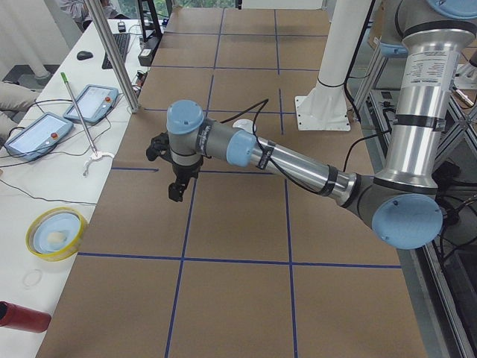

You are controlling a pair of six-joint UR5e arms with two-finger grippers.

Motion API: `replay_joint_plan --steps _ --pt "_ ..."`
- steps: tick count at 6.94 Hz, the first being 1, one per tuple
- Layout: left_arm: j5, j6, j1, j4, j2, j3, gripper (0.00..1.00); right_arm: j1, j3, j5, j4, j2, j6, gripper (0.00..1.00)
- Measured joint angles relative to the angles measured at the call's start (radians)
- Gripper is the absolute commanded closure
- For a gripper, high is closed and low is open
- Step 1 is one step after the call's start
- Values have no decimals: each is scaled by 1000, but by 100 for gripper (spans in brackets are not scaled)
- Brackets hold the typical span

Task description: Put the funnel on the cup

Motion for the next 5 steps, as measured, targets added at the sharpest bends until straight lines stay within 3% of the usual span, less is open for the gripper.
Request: replay_joint_plan --steps 2,4,5 --pt "-10 -121 27 -144 -5 -5 0 0 0 0 0 0 0 0" --pt "5 -362 186 -204 -8 -48 0 0 0 0 0 0 0 0" --pt "76 -522 292 -200 -10 -104 0 0 0 0 0 0 0 0"
